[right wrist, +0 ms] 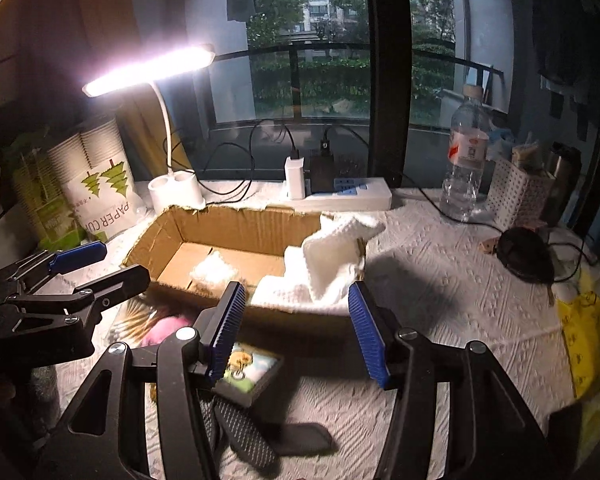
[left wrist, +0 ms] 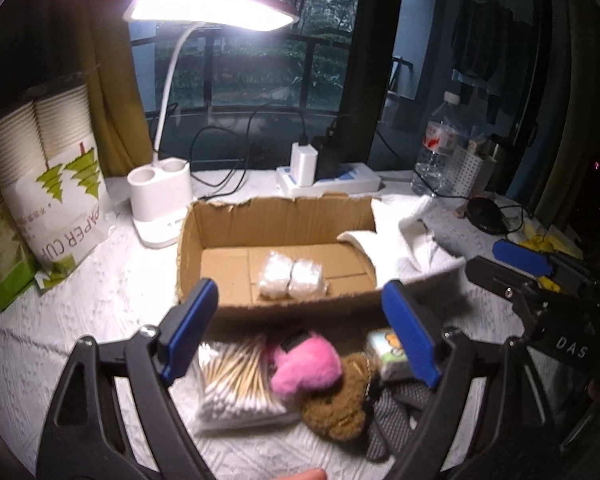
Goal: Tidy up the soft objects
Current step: 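Grasp the green cartoon tissue pack with the right gripper while the left grasps the pink plush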
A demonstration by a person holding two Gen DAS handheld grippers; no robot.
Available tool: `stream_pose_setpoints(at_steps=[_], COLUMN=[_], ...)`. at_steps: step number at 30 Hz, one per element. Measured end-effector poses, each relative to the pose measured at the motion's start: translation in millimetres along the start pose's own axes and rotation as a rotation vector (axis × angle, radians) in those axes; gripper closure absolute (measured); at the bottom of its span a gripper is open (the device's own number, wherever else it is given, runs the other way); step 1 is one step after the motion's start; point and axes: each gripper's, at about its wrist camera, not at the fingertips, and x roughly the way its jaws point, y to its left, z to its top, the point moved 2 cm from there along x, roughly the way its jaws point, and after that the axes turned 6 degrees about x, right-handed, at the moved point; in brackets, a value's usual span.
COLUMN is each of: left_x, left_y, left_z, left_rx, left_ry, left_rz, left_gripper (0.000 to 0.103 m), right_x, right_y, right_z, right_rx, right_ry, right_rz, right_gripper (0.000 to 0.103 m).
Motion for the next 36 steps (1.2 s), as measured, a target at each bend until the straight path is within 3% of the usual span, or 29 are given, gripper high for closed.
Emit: stream_pose_setpoints(at_steps=[7, 11, 25, 32, 36], left_x=[0, 4, 19, 24, 29], left_y=[3, 7, 34, 26, 16], left_z=[-22, -35, -58, -56, -50], left_rx=[-0.007, -0.014, -0.074, -0.042, -0.007], left_ry=[0.024, 0.046, 0.107, 0.107, 0.111], left_rz=[0.007, 0.003, -0.003, -0.015, -0.017], left_gripper=[0.017, 0.017, 0.017, 0.017, 0.017], right_x=[9, 17, 52, 63, 62], right_y=[5, 11, 33, 29, 26], right_z=[-25, -35, -53, -58, -59], right_rx=[0.004, 0.017, 0.018, 0.036, 0.044], right_ry=[0.051, 0.076, 0.160, 0.203, 0.205], right_rz=[0.004, 0.030, 0.048, 0.081, 0.112], right_gripper=[0.045, 0.033, 0.033, 0.033, 0.043])
